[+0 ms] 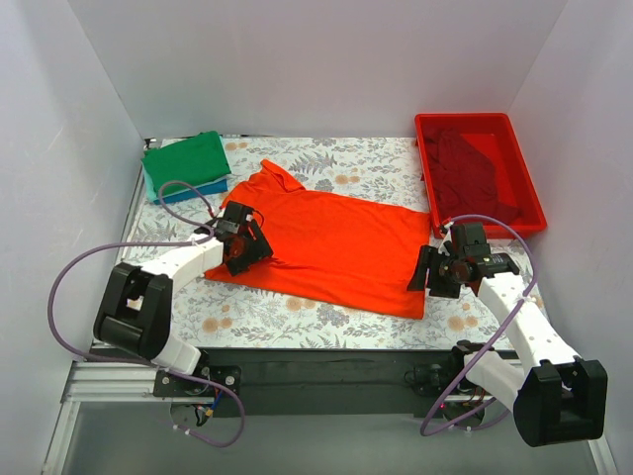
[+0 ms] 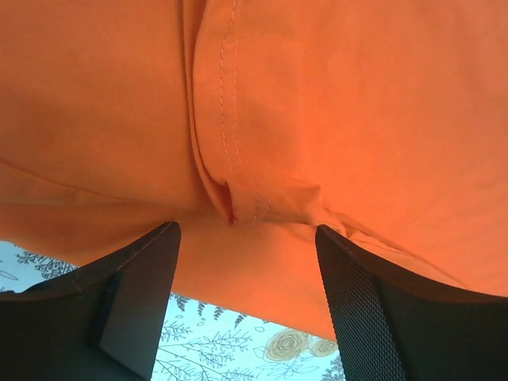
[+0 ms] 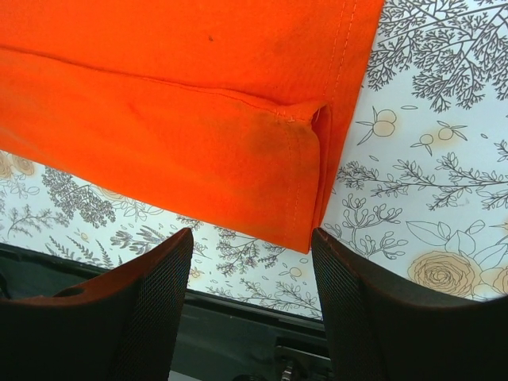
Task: Fold and stack the t-shirts
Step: Fold the tshirt
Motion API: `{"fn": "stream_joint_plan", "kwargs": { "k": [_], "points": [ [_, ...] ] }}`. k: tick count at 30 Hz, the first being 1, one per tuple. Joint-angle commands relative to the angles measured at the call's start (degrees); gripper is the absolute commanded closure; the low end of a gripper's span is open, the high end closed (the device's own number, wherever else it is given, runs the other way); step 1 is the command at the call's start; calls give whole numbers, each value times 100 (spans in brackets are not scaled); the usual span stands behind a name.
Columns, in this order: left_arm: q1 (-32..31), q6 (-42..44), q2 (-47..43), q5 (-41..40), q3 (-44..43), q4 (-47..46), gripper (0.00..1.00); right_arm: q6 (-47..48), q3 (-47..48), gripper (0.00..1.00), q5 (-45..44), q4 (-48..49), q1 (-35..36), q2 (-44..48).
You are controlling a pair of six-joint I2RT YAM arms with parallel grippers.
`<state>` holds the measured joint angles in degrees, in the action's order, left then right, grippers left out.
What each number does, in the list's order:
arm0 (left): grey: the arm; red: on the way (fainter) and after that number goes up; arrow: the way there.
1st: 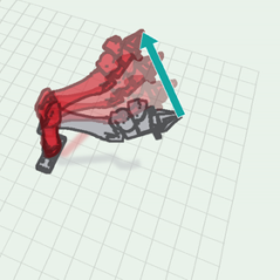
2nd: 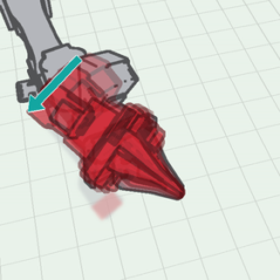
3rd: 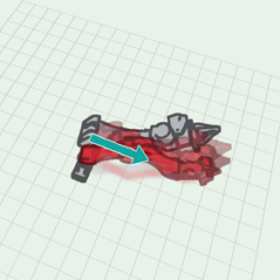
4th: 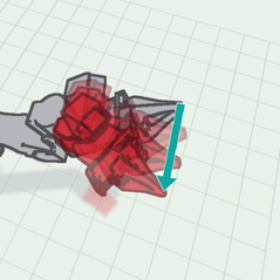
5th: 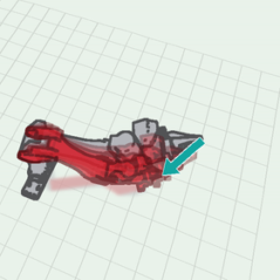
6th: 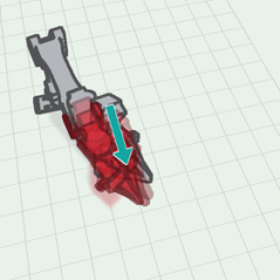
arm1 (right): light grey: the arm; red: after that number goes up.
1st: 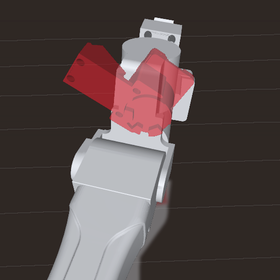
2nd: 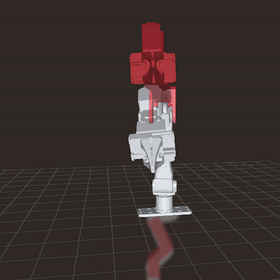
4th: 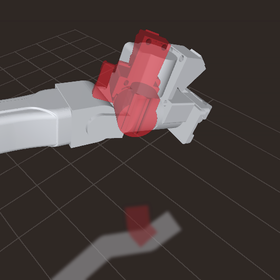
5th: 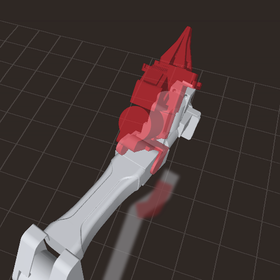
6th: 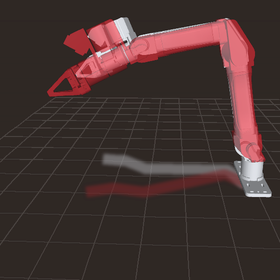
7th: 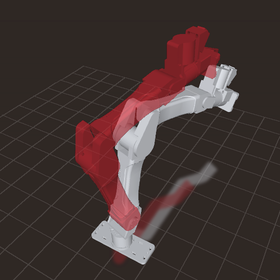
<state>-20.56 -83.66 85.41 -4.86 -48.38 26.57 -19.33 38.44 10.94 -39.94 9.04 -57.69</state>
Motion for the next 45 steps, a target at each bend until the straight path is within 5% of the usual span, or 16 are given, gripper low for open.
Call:
{"fn": "stream_joint_plan", "kwargs": {
  "k": [1,20,34,45],
  "points": [
    [-80,33,177,-93,-224,-178,33,17,-12,33,110,162,19,91],
    [-282,262,907,-349,-980,-108,40,70,-258,33,172,162,19,118],
    [-757,596,1452,-718,-1604,112,97,52,-293,33,207,180,19,65],
    [-1064,1123,1944,-797,-2061,235,100,70,-301,33,216,197,19,21]
  ]
}}
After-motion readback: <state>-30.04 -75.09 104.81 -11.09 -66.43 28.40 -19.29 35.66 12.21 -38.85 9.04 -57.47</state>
